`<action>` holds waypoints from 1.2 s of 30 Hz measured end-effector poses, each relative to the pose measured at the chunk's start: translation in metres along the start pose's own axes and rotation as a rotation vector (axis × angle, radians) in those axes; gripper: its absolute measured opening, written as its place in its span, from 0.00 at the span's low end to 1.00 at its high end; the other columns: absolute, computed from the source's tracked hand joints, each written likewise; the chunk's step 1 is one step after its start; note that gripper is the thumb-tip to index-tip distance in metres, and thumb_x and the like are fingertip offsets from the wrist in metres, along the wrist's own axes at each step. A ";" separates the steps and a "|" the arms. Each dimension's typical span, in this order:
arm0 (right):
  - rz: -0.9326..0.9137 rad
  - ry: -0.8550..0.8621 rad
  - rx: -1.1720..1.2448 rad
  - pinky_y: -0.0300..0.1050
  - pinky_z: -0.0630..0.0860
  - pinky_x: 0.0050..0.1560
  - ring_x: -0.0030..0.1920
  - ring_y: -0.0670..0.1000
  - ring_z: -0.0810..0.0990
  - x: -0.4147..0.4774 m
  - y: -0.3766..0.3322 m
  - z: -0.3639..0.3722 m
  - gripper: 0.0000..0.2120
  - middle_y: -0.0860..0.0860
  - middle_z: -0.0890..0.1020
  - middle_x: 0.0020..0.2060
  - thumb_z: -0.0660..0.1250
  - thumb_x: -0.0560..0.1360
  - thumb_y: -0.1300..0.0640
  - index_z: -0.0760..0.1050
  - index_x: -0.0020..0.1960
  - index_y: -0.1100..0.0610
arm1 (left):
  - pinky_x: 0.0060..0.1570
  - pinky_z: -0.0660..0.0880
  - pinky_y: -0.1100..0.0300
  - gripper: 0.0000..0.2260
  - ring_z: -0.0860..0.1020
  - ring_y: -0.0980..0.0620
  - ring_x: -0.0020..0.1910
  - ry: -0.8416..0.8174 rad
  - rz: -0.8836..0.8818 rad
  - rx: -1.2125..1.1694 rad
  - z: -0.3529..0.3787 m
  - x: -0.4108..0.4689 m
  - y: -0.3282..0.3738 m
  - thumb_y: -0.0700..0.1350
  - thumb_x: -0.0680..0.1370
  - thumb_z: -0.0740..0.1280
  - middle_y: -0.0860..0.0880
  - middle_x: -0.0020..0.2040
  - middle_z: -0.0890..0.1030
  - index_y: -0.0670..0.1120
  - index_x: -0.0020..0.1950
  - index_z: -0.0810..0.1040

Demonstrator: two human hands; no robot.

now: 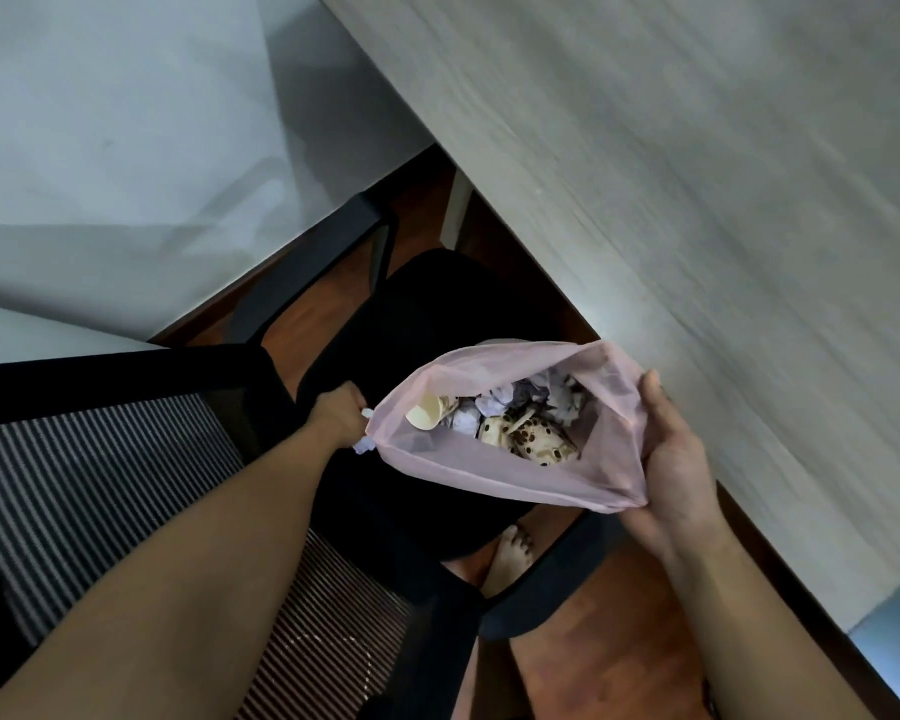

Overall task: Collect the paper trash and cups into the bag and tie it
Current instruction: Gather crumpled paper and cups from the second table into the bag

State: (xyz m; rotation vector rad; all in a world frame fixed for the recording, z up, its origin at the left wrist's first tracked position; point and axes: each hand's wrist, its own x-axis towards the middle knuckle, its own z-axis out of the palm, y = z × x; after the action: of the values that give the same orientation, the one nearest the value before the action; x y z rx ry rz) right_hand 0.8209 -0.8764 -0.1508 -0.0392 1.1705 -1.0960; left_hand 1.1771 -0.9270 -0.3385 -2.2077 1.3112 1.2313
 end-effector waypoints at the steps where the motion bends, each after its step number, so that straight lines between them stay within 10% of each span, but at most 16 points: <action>1: 0.004 -0.001 -0.003 0.56 0.79 0.73 0.74 0.58 0.81 -0.002 0.000 0.001 0.25 0.60 0.84 0.71 0.58 0.90 0.44 0.84 0.70 0.61 | 0.54 0.75 0.58 0.17 0.83 0.42 0.59 0.030 0.014 -0.020 -0.011 -0.005 0.002 0.47 0.78 0.75 0.42 0.58 0.84 0.41 0.64 0.80; 6: 0.024 0.013 -0.050 0.66 0.61 0.85 0.80 0.65 0.74 -0.007 0.008 0.001 0.29 0.64 0.79 0.75 0.63 0.88 0.41 0.78 0.77 0.63 | 0.50 0.76 0.58 0.08 0.83 0.47 0.49 0.142 0.113 -0.435 -0.061 -0.036 0.020 0.47 0.79 0.75 0.44 0.49 0.87 0.44 0.52 0.85; 11: 0.052 0.104 -0.040 0.61 0.78 0.74 0.70 0.60 0.85 -0.021 0.020 0.007 0.28 0.63 0.85 0.68 0.70 0.84 0.40 0.82 0.71 0.62 | 0.67 0.77 0.45 0.14 0.85 0.42 0.60 -0.341 0.141 -1.194 -0.069 -0.106 0.050 0.46 0.83 0.71 0.39 0.63 0.86 0.41 0.66 0.83; 14: 0.086 0.079 -0.020 0.57 0.82 0.68 0.67 0.59 0.86 -0.043 0.023 0.027 0.26 0.62 0.86 0.67 0.64 0.87 0.43 0.80 0.74 0.62 | 0.63 0.80 0.47 0.16 0.85 0.45 0.55 -0.471 0.195 -0.983 -0.043 -0.153 0.059 0.46 0.83 0.74 0.39 0.60 0.87 0.38 0.67 0.83; 24: -0.007 -0.050 -0.173 0.70 0.70 0.80 0.71 0.68 0.82 -0.139 -0.005 0.098 0.24 0.66 0.84 0.68 0.64 0.87 0.42 0.83 0.71 0.60 | 0.41 0.79 0.54 0.17 0.83 0.51 0.38 -0.179 0.145 -0.865 -0.034 -0.241 0.050 0.51 0.84 0.71 0.49 0.38 0.85 0.36 0.61 0.85; 29: -0.021 -0.056 -0.143 0.65 0.79 0.73 0.66 0.67 0.86 -0.198 -0.030 0.123 0.25 0.67 0.85 0.65 0.63 0.89 0.43 0.83 0.71 0.62 | 0.61 0.79 0.46 0.12 0.81 0.40 0.61 0.245 0.292 -0.506 -0.085 -0.290 0.030 0.49 0.81 0.73 0.44 0.60 0.83 0.46 0.62 0.83; 34: -0.104 -0.073 -0.106 0.56 0.85 0.60 0.55 0.61 0.90 -0.248 -0.055 0.144 0.23 0.64 0.89 0.58 0.63 0.89 0.44 0.89 0.59 0.60 | 0.77 0.68 0.40 0.58 0.65 0.33 0.80 0.148 0.167 -0.405 -0.118 -0.301 0.011 0.67 0.68 0.80 0.37 0.83 0.62 0.51 0.88 0.52; 36: -0.142 -0.062 -0.107 0.60 0.83 0.66 0.56 0.62 0.89 -0.258 -0.062 0.147 0.22 0.65 0.88 0.59 0.64 0.88 0.44 0.88 0.61 0.61 | 0.72 0.74 0.45 0.56 0.74 0.37 0.75 0.059 0.190 -0.410 -0.135 -0.299 0.013 0.72 0.67 0.78 0.40 0.80 0.71 0.50 0.86 0.59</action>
State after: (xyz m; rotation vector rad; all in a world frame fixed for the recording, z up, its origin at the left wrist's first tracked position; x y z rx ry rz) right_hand 0.8984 -0.7999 0.1323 -0.2412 1.1839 -1.1474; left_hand 1.1710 -0.8456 -0.0203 -2.4505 1.4226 1.6429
